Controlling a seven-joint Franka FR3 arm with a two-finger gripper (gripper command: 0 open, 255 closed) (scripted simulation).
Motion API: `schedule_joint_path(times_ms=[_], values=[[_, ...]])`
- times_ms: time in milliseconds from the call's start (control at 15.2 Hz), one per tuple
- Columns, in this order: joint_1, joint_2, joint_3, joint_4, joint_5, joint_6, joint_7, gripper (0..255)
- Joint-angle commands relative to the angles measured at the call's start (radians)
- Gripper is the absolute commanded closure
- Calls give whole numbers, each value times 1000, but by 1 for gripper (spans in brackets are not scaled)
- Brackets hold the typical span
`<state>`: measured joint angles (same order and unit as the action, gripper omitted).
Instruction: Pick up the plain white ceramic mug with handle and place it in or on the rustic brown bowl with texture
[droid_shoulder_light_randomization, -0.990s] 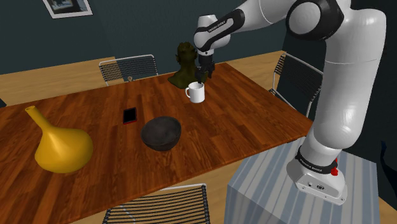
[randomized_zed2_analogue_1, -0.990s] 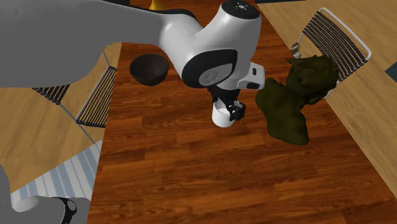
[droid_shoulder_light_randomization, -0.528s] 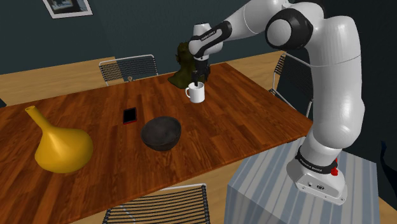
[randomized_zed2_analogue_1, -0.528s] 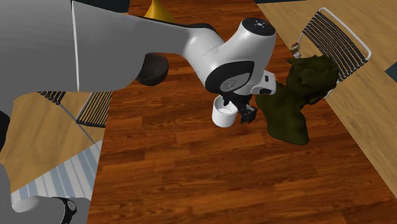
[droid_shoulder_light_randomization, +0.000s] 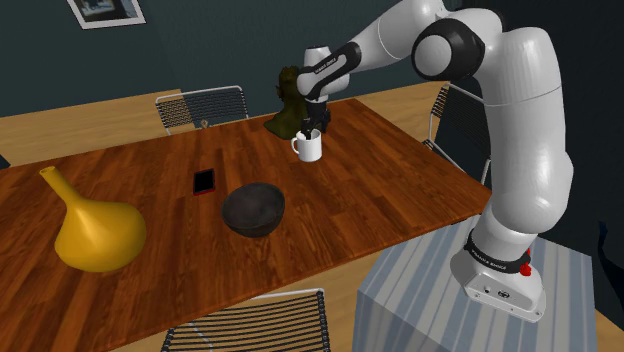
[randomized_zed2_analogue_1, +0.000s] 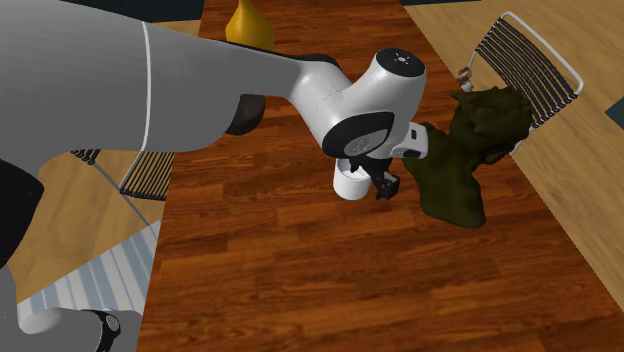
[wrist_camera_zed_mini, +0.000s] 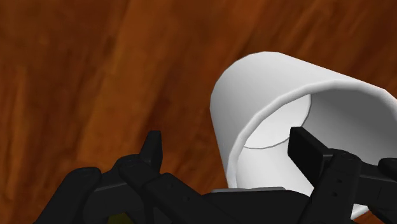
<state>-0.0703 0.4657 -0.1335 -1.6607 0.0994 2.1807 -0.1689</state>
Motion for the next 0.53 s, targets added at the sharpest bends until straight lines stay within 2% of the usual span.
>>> schedule_joint_path(times_ms=[0, 198, 264, 462], values=[[0, 1, 0, 0, 0, 1, 0, 0], [0, 1, 0, 0, 0, 1, 0, 0], [0, 1, 0, 0, 0, 1, 0, 255], [0, 1, 0, 0, 0, 1, 0, 255]])
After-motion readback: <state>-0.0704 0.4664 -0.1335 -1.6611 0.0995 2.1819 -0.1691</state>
